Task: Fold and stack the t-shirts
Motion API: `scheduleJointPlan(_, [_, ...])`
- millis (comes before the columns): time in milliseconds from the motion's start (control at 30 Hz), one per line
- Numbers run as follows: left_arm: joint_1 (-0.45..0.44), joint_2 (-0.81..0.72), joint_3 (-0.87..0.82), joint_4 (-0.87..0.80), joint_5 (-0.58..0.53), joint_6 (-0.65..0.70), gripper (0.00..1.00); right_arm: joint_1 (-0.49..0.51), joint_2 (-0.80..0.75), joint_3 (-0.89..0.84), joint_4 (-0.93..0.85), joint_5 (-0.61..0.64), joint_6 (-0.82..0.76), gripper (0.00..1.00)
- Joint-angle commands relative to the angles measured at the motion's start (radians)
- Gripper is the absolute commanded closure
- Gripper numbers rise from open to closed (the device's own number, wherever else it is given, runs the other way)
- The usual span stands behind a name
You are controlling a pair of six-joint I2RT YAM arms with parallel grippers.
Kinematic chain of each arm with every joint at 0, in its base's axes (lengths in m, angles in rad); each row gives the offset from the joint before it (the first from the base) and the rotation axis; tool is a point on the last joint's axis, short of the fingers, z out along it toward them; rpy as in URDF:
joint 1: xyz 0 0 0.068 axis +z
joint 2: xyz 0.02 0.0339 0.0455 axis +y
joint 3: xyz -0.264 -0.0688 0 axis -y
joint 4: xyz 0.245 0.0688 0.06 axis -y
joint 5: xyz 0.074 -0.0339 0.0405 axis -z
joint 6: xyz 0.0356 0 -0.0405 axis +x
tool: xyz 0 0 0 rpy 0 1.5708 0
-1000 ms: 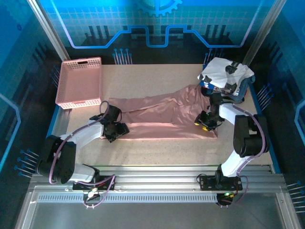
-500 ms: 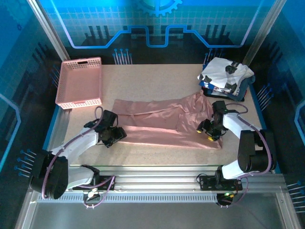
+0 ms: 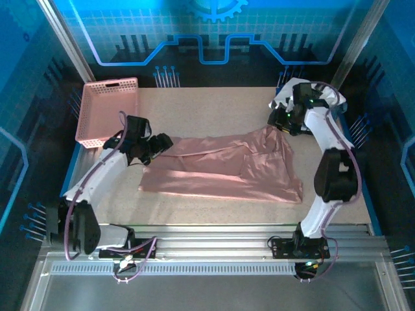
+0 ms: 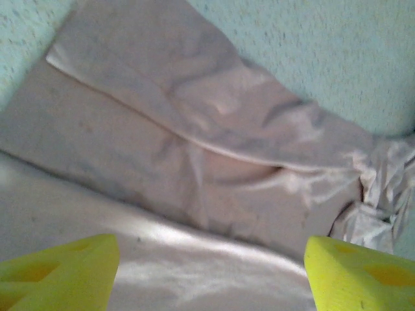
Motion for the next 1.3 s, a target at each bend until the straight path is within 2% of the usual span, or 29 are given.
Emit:
scheduleJointPlan(0, [0.067,0.039,0.060,0.034,0.088,0.080,0.22,0.001,0.122,0.099,-0.106,0.047,-0.087,0.44])
scheduleJointPlan(133, [0.123,0.073,0.082,0.033,0.120,0.112,0.23,0.001,0.210,0.177,-0.126,0.084,-0.100,0.53])
scheduleJointPlan(467, [0.138,0.126,0.066,0.057,0.140,0.134,0.22,0.007,0.316,0.252,-0.151,0.112,-0.099,0.65])
scheduleJointPlan(800, [0.139,0.142,0.008,0.105,0.173,0.106,0.23,0.019,0.359,0.268,-0.166,0.132,-0.112,0.69])
scheduleJointPlan(900, [0.135,0.148,-0.037,0.152,0.197,0.084,0.24,0.021,0.373,0.285,-0.172,0.142,-0.106,0.78])
scheduleJointPlan(1033, [0.121,0.180,-0.095,0.202,0.207,0.053,0.31,0.026,0.364,0.304,-0.160,0.133,-0.083,1.00])
scheduleJointPlan(1267, [0.135,0.286,-0.158,0.163,0.085,-0.022,0.45,0.061,0.288,0.314,-0.133,0.094,-0.055,1.00])
